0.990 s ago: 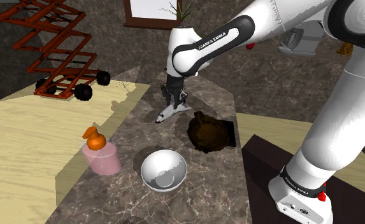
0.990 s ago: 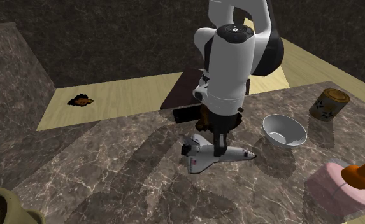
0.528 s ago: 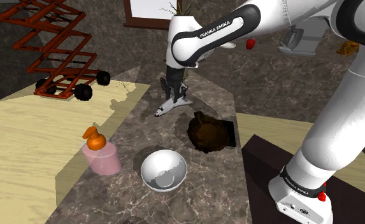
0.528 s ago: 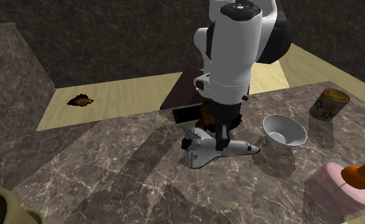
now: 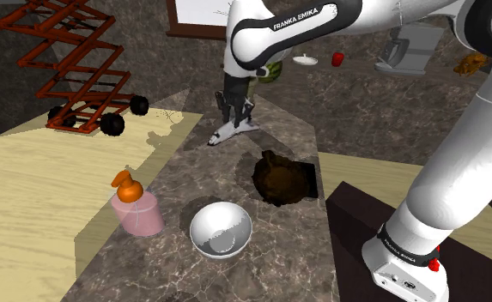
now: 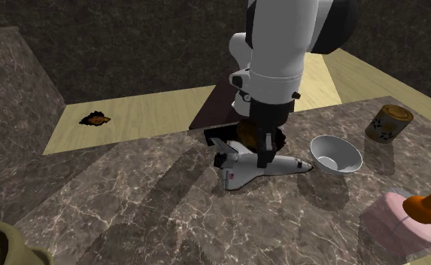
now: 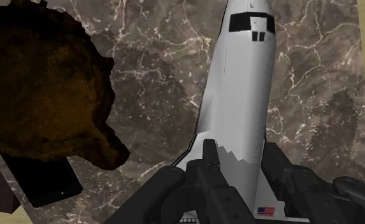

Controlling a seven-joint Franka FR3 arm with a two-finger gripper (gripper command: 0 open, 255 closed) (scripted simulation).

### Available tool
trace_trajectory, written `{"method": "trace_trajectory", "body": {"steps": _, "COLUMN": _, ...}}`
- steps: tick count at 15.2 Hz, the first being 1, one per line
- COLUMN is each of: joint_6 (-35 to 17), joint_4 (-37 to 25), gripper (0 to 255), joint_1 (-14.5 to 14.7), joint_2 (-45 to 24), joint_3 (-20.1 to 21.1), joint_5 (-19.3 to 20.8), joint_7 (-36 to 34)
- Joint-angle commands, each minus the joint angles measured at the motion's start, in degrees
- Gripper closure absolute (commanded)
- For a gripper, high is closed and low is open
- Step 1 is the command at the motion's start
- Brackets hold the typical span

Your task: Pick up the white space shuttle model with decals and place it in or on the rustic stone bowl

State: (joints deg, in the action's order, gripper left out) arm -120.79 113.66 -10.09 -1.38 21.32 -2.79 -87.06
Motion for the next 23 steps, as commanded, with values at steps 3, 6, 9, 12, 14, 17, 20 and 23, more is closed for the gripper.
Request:
{"method": "trace_trajectory", "body": {"steps": 3, "joint_6": 0.1, "joint_4": 4.9, "gripper": 255, "joint_1": -0.3, "joint_2": 5.2, "joint_3": -0.3, "joint_5": -2.3, "joint_7": 1.6}}
{"method": "trace_trajectory", "body": {"steps": 6, "joint_6": -0.6, "joint_4": 12.5, "gripper": 255, "joint_1": -0.3, "joint_2": 12.4, "joint_3": -1.1, "joint_5": -5.2, "joint_7": 4.1}}
{"method": "trace_trajectory", "body": {"steps": 9, "joint_6": -0.5, "joint_4": 19.6, "gripper": 255, "joint_1": 0.3, "joint_2": 19.6, "joint_3": -2.3, "joint_5": -7.8, "joint_7": 6.3}}
{"method": "trace_trajectory", "body": {"steps": 12, "joint_6": 0.3, "joint_4": 26.2, "gripper": 255, "joint_1": 1.2, "joint_2": 26.9, "joint_3": -3.7, "joint_5": -9.7, "joint_7": 8.3}}
{"method": "trace_trajectory", "body": {"steps": 14, "joint_6": 1.2, "joint_4": 30.3, "gripper": 255, "joint_1": 2.0, "joint_2": 31.9, "joint_3": -4.7, "joint_5": -10.7, "joint_7": 9.4}}
{"method": "trace_trajectory", "body": {"steps": 17, "joint_6": 2.0, "joint_4": 35.5, "gripper": 255, "joint_1": 2.9, "joint_2": 37.7, "joint_3": -5.8, "joint_5": -11.6, "joint_7": 10.5}}
{"method": "trace_trajectory", "body": {"steps": 20, "joint_6": -0.6, "joint_4": 37.3, "gripper": 255, "joint_1": 3.0, "joint_2": 36.9, "joint_3": -5.5, "joint_5": -11.9, "joint_7": 10.7}}
{"method": "trace_trajectory", "body": {"steps": 23, "joint_6": -3.2, "joint_4": 39.0, "gripper": 255, "joint_1": 3.1, "joint_2": 35.9, "joint_3": -5.1, "joint_5": -12.3, "joint_7": 10.8}}
